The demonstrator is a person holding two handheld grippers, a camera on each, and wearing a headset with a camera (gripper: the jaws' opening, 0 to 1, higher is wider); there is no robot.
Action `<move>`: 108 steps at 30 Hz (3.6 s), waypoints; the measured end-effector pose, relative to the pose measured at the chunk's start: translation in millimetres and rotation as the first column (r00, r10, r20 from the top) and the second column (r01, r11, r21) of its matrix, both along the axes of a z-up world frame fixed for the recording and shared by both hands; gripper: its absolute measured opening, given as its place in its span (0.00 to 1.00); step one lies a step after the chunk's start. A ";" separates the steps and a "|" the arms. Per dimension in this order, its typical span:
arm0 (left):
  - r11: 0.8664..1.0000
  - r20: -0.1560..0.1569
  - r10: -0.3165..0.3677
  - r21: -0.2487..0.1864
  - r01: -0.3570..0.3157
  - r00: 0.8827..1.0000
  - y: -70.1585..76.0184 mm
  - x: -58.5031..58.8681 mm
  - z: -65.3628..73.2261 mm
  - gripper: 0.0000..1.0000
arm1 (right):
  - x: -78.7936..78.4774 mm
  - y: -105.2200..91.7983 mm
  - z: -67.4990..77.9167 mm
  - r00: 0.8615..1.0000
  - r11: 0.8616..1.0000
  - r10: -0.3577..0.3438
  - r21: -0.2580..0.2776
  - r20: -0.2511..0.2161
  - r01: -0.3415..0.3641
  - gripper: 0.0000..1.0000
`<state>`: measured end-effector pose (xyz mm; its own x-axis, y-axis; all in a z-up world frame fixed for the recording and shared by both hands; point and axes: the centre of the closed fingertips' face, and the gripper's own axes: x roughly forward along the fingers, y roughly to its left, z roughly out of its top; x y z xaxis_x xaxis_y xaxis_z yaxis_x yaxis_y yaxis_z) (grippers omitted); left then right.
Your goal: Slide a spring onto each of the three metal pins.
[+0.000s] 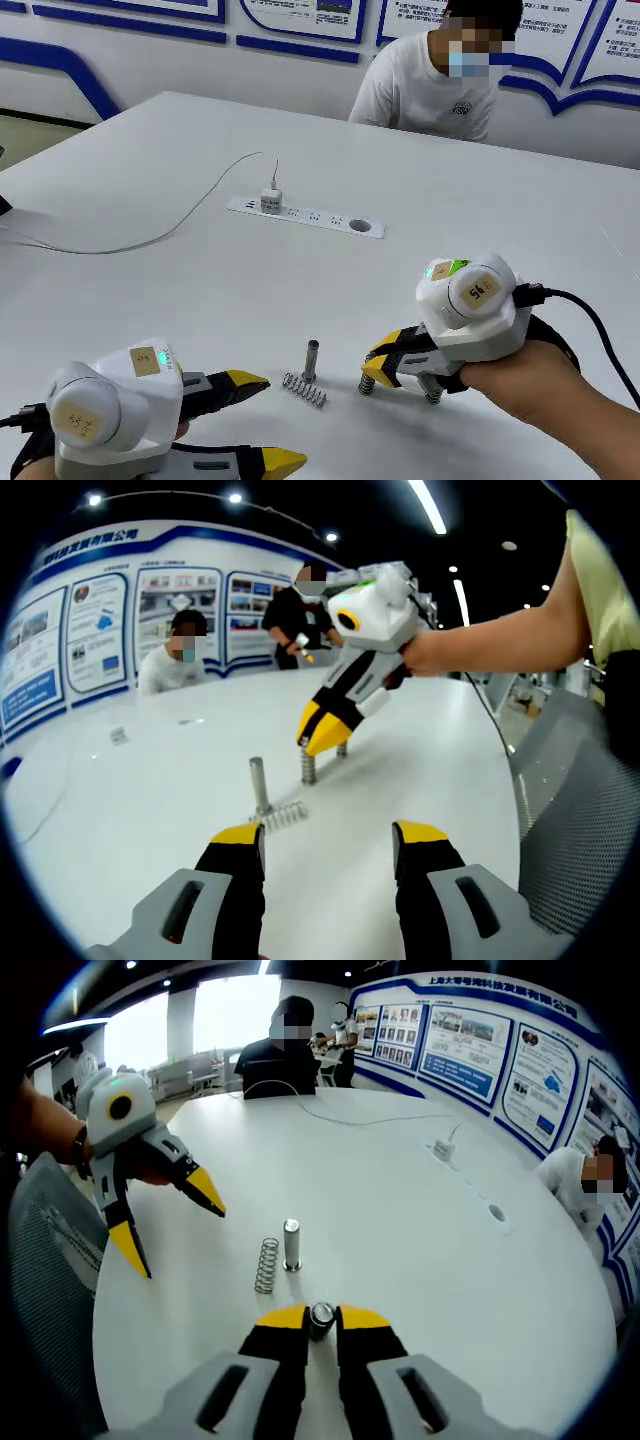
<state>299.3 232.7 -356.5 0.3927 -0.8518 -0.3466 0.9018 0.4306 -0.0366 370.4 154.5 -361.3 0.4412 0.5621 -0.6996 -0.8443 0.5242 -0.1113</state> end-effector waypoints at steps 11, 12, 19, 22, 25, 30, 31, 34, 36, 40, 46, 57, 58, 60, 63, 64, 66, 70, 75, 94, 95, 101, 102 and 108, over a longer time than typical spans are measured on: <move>1.000 0.005 0.000 -0.002 0.000 1.000 -0.1 0.9 2.0 0.52 | -0.9 -0.8 -1.7 1.000 1.000 -0.008 -0.003 0.002 0.008 0.16; 1.000 0.006 0.000 -0.001 0.000 1.000 0.1 1.0 1.8 0.52 | -1.2 -1.1 -1.7 1.000 1.000 -0.009 -0.003 0.001 0.009 0.16; 1.000 0.008 -0.001 -0.002 0.001 1.000 0.1 1.5 2.4 0.52 | -4.6 -7.4 -0.8 1.000 1.000 -0.026 -0.001 0.001 0.026 0.17; 1.000 0.010 -0.001 -0.002 0.001 1.000 0.0 2.2 3.3 0.52 | -7.3 -11.0 -1.4 0.999 0.999 -0.037 0.003 -0.002 0.037 0.17; 1.000 0.012 -0.001 -0.002 0.001 1.000 -0.3 2.5 4.8 0.52 | -11.6 -14.3 -3.7 0.999 0.999 -0.046 0.006 -0.008 0.046 0.17; 1.000 0.015 -0.003 -0.001 0.003 1.000 -0.7 2.2 5.9 0.52 | -20.0 -17.4 -7.2 0.998 0.998 -0.055 0.007 -0.018 0.055 0.17; 1.000 0.015 -0.003 -0.001 0.003 1.000 -0.8 2.0 6.2 0.52 | -21.7 -17.6 -7.9 0.998 0.998 -0.056 0.009 -0.020 0.057 0.17; 1.000 0.016 -0.004 0.000 0.004 1.000 -1.1 1.7 6.7 0.52 | -26.4 -16.8 -9.2 0.998 0.998 -0.059 0.014 -0.026 0.059 0.17; 1.000 0.018 -0.005 -0.001 0.005 1.000 -1.2 1.8 7.1 0.52 | -30.2 -14.9 -10.5 0.998 0.998 -0.057 0.017 -0.031 0.058 0.17; 1.000 0.020 -0.004 -0.002 0.004 1.000 -1.5 1.5 8.8 0.52 | -35.7 -9.3 -12.6 0.998 0.999 -0.049 0.022 -0.038 0.050 0.17; 1.000 0.021 -0.005 0.003 0.005 1.000 -0.9 1.7 7.8 0.52 | -40.0 6.1 -12.9 0.999 0.999 -0.029 0.041 -0.042 0.031 0.17; 1.000 0.021 -0.001 0.006 0.001 1.000 0.6 3.0 7.0 0.52 | -35.4 35.5 -15.4 0.999 0.995 -0.011 0.094 -0.053 0.016 0.17; 1.000 0.020 0.000 0.005 0.000 1.000 0.5 2.8 7.3 0.52 | -33.6 37.6 -15.9 0.998 0.995 -0.018 0.101 -0.054 0.024 0.17; 1.000 0.019 0.002 0.005 -0.002 1.000 0.9 2.8 6.7 0.52 | -31.8 39.7 -17.5 0.998 0.995 -0.024 0.101 -0.052 0.029 0.17; 1.000 0.016 0.003 0.005 -0.003 1.000 1.1 2.7 4.8 0.52 | -29.2 44.6 -20.0 0.998 0.994 -0.027 0.101 -0.050 0.032 0.17; 1.000 0.016 0.003 0.006 -0.003 1.000 1.1 2.5 4.6 0.52 | -28.7 46.1 -20.8 0.998 0.994 -0.027 0.101 -0.049 0.031 0.17; 1.000 0.013 0.004 0.006 -0.004 1.000 1.2 2.5 3.6 0.52 | -26.8 48.6 -23.4 0.999 0.995 -0.026 0.098 -0.047 0.030 0.17; 1.000 0.012 0.006 0.006 -0.006 1.000 1.6 3.4 3.2 0.52 | -23.6 49.8 -28.5 0.998 0.995 -0.034 0.087 -0.044 0.038 0.16; 1.000 0.010 0.008 0.006 -0.008 1.000 2.5 3.5 2.9 0.52 | -21.5 50.7 -33.7 0.998 0.996 -0.042 0.079 -0.051 0.046 0.16; 1.000 0.009 0.014 0.014 -0.014 1.000 7.1 5.3 2.6 0.51 | -22.3 50.3 -40.8 0.995 0.994 -0.059 0.091 -0.077 0.066 0.12; 1.000 0.009 0.014 0.015 -0.014 1.000 7.4 5.4 2.7 0.51 | -23.9 50.0 -40.1 0.995 0.994 -0.058 0.092 -0.078 0.065 0.12; 1.000 0.010 0.012 0.013 -0.012 1.000 5.0 4.8 3.7 0.50 | -32.3 44.5 -32.6 0.996 0.994 -0.048 0.092 -0.076 0.055 0.11; 1.000 0.011 0.011 0.012 -0.011 1.000 4.3 4.4 4.2 0.50 | -33.3 43.6 -31.1 0.996 0.994 -0.047 0.093 -0.072 0.054 0.11; 1.000 0.015 -0.004 0.019 0.003 1.000 0.8 1.5 4.6 0.49 | -45.4 39.8 -18.0 0.998 0.996 -0.017 0.087 -0.054 0.022 0.11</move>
<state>300.8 233.5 -352.0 0.3951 -0.8467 -0.3565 0.9037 0.4279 -0.0147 325.0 194.4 -379.4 0.4166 0.6138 -0.6706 -0.8372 0.5466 -0.0198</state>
